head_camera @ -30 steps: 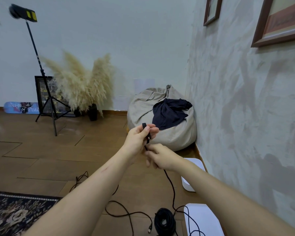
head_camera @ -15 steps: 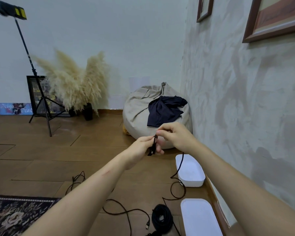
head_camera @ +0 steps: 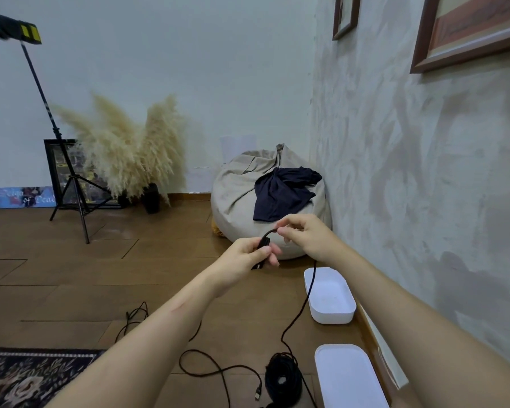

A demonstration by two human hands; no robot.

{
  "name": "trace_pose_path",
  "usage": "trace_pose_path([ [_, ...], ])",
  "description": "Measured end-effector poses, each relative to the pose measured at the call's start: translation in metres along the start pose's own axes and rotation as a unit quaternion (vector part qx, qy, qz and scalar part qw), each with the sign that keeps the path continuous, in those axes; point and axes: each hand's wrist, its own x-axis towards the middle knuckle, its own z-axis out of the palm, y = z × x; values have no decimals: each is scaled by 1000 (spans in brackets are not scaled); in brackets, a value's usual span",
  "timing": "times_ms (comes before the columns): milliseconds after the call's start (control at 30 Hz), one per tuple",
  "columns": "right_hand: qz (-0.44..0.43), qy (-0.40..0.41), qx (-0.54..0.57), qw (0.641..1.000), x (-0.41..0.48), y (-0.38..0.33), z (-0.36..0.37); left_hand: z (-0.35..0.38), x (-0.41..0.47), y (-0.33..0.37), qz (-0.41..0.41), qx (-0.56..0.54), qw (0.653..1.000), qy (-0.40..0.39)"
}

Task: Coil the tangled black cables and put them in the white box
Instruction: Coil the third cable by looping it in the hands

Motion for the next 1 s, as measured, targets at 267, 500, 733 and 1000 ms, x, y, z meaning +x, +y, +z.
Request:
trace_pose_path([
  [267,12,40,-13,999,-2,-1,9,-13,-1,-9,-48,-22,998,20],
  [500,-2,105,-71,992,1,-4,0,-5,-4,9,-21,4,999,-29],
  [733,-2,49,78,996,3,-7,24,-7,0,35,60,-86,994,-23],
  [1000,14,-105,-45,993,-2,-7,70,-14,13,22,48,-149,977,143],
])
